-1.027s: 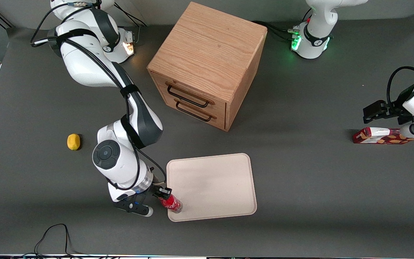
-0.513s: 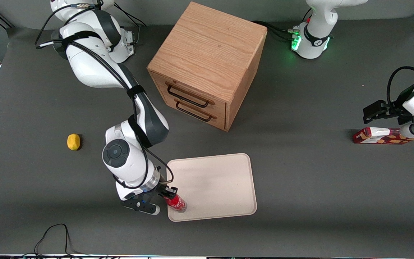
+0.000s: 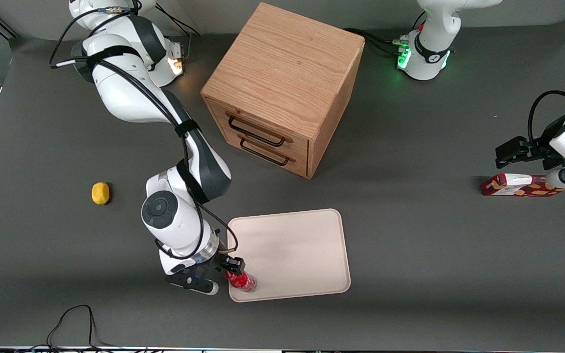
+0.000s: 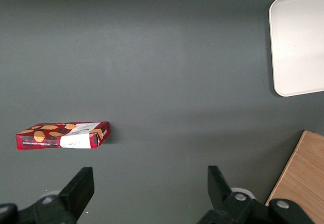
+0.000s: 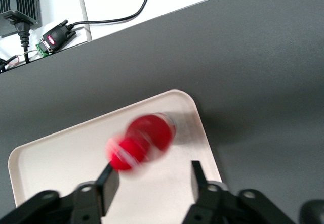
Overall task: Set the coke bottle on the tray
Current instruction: 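Lower the bottle onto the tray corner and open the right gripper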
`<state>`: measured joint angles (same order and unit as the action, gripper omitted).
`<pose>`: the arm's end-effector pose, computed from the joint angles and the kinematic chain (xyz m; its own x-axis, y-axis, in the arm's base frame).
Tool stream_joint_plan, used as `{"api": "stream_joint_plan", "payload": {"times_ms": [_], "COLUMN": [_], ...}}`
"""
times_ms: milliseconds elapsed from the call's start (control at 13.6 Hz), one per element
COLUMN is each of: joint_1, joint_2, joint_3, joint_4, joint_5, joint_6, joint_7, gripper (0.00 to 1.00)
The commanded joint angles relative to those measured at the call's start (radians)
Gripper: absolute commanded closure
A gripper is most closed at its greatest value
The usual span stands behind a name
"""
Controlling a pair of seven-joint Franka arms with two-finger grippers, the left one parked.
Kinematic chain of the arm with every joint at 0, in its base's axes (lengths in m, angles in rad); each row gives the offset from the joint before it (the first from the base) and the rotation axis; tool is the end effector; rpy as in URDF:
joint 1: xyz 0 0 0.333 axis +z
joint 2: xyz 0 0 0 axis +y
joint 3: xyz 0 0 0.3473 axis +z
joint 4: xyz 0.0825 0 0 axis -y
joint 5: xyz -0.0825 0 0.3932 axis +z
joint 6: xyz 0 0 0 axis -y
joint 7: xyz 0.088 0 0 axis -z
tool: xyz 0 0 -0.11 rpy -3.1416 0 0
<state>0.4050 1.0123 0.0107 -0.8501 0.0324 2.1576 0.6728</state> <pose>0.7831 0.3425 0.3335 0.9357 -0.2893 0.2022 -0.2464 -0.9456 -0.2124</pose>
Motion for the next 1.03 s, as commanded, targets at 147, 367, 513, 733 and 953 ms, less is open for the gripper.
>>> {"api": "stream_joint_plan", "payload": {"times_ms": [147,367,513,733,953], "joint_1": [0.002,-0.011,-0.018,-0.02,-0.054], "joint_2": [-0.043,-0.18,-0.257,-0.392,-0.562], "joint_3": [-0.005,-0.008,-0.008,-0.038,-0.063], "joint_4": [-0.036,-0.217,-0.317,-0.491,-0.696], "joint_5": [-0.015,-0.015,-0.017,-0.016,-0.006], "joint_6": [-0.016,-0.041,-0.041,-0.041,-0.042], "joint_7": [0.036,0.024,0.019,-0.043,-0.186], "gripper": [0.0,0.0,0.0,0.0,0.0]}}
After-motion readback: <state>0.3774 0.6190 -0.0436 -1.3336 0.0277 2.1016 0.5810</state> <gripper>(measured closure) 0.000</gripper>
